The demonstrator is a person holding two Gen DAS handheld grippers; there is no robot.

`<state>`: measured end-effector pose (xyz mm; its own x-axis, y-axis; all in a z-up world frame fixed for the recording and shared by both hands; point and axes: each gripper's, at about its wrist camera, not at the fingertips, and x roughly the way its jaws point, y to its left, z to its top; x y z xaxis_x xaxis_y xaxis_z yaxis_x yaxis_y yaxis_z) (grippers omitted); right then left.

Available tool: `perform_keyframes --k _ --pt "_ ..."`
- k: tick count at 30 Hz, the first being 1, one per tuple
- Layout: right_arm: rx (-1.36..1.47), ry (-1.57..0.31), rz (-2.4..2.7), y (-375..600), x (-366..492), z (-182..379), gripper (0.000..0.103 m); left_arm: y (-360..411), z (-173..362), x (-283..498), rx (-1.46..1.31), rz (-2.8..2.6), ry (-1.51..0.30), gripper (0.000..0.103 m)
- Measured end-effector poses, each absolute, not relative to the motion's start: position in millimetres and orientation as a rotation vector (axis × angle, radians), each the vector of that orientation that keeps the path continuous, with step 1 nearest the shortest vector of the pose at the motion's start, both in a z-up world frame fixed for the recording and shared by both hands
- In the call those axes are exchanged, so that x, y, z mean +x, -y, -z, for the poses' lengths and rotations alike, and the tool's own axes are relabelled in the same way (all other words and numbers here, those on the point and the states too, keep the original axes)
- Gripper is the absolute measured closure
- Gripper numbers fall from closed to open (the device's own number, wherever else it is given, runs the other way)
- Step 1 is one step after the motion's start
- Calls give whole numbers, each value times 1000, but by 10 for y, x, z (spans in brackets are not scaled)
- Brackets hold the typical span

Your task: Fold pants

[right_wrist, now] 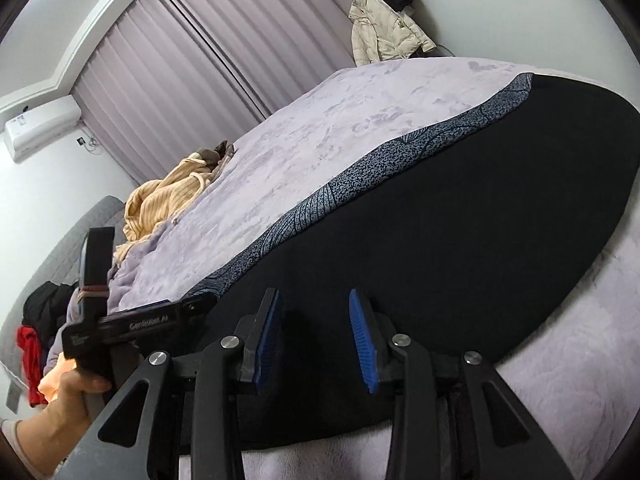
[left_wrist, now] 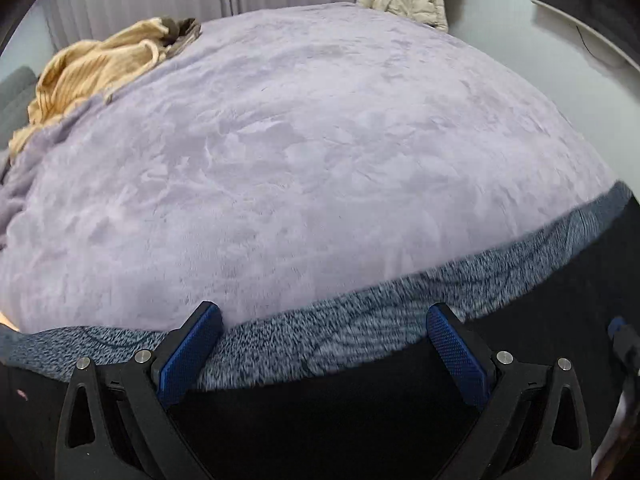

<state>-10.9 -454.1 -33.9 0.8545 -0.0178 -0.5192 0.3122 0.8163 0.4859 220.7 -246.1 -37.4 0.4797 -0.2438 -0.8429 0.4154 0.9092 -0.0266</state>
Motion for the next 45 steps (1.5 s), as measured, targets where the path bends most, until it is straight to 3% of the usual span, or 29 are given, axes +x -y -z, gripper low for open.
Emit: perform_keyframes --k 4,11,16,21,27,32,35,40,45 --pt "592 -524 188 4541 -94 357 64 2164 198 2447 161 268 -1001 0" --pt "628 -511 166 4619 -79 400 64 935 -159 2023 163 281 -895 0" --pt "627 -515 177 4631 -65 396 64 -48 208 2132 178 39 -932 0" --pt "618 -526 185 4624 -52 384 64 -842 365 2242 -97 -82 -975 0" --pt "619 -529 189 4631 -43 383 64 -824 150 2314 -92 -54 -945 0" --pt "619 -529 191 4628 -40 381 64 -625 364 2603 78 -214 -991 0" --pt "615 -532 196 4627 -34 387 64 -775 376 2658 -51 -257 -1019 0" --pt "625 -530 192 4631 -35 410 64 -571 41 2299 -36 -109 -990 0" --pt "670 -524 175 4664 -68 395 64 178 -455 1840 36 160 -912 0"
